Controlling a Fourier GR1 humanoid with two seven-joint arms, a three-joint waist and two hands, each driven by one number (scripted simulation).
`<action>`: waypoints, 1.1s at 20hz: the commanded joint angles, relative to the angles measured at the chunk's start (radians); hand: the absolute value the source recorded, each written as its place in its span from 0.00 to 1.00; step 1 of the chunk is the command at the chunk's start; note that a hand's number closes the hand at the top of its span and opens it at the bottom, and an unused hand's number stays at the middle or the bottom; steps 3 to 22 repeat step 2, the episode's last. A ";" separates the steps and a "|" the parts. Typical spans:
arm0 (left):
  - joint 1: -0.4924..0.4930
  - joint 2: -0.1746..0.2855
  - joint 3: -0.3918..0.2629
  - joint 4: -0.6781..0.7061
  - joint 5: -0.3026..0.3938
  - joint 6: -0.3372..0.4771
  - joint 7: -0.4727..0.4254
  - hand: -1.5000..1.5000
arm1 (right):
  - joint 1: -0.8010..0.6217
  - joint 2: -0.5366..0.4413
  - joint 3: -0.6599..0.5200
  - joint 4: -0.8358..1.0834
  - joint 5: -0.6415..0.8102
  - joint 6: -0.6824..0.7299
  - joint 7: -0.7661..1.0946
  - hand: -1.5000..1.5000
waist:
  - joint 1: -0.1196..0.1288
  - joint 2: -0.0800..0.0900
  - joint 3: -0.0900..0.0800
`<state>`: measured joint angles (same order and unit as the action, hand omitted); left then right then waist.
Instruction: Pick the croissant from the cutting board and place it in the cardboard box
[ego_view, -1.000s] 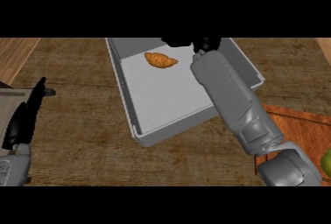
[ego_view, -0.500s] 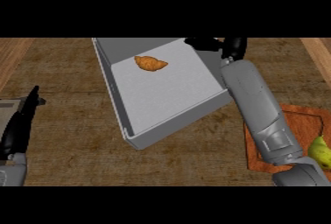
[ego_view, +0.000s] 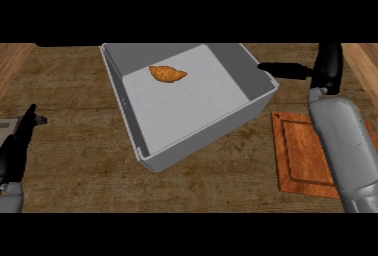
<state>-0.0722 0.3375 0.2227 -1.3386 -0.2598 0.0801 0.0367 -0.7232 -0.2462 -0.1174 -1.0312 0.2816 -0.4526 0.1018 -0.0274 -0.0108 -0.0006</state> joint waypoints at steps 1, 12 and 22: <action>0.010 -0.004 0.003 0.011 0.000 -0.004 0.004 0.50 | 0.194 -0.101 -0.003 -0.184 -0.063 0.163 0.009 0.00 | -0.003 0.002 0.000; -0.034 -0.002 0.001 -0.008 0.005 -0.010 0.046 0.50 | 0.232 -0.088 0.032 -0.290 -0.034 0.149 0.098 0.00 | -0.003 0.001 0.000; -0.034 -0.002 0.001 -0.008 0.005 -0.010 0.046 0.50 | 0.232 -0.088 0.032 -0.290 -0.034 0.149 0.098 0.00 | -0.003 0.001 0.000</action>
